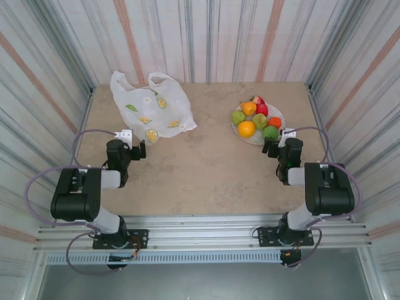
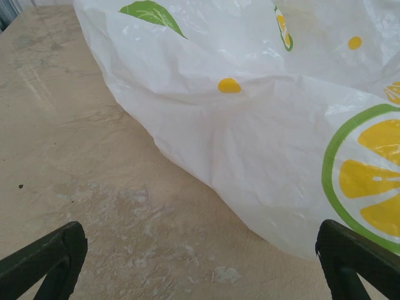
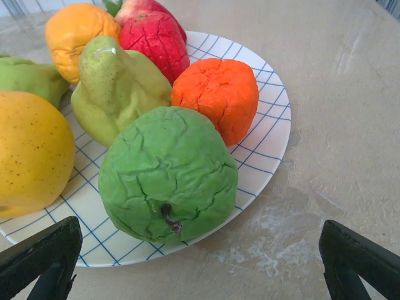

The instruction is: Place the fruits into the plastic bag

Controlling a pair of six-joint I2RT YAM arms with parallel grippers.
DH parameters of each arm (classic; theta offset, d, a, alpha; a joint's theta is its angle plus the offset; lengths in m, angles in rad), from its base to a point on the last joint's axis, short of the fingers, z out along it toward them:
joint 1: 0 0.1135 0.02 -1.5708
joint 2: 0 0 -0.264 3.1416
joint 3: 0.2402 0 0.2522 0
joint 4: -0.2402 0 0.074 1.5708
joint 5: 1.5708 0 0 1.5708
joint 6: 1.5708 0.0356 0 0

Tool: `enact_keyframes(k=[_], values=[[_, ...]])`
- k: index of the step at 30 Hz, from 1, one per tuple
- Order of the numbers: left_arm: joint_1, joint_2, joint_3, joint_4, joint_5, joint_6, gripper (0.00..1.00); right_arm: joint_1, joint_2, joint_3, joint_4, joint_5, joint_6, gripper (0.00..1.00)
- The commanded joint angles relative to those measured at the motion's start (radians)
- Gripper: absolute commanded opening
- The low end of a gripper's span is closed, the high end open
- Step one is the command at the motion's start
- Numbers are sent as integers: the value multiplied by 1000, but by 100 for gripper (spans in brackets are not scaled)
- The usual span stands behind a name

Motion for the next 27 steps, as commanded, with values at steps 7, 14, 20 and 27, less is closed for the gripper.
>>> enact_keyframes(k=[7, 14, 20, 27], values=[[-2, -6, 16, 6, 10, 19, 98, -6, 4, 18, 8, -3, -12, 99], [3, -6, 17, 6, 20, 16, 99, -7, 4, 18, 9, -5, -10, 99], [4, -6, 16, 6, 21, 16, 98, -7, 4, 20, 8, -5, -10, 99], [2, -24, 12, 2, -5, 7, 99, 10, -22, 22, -8, 64, -6, 99]])
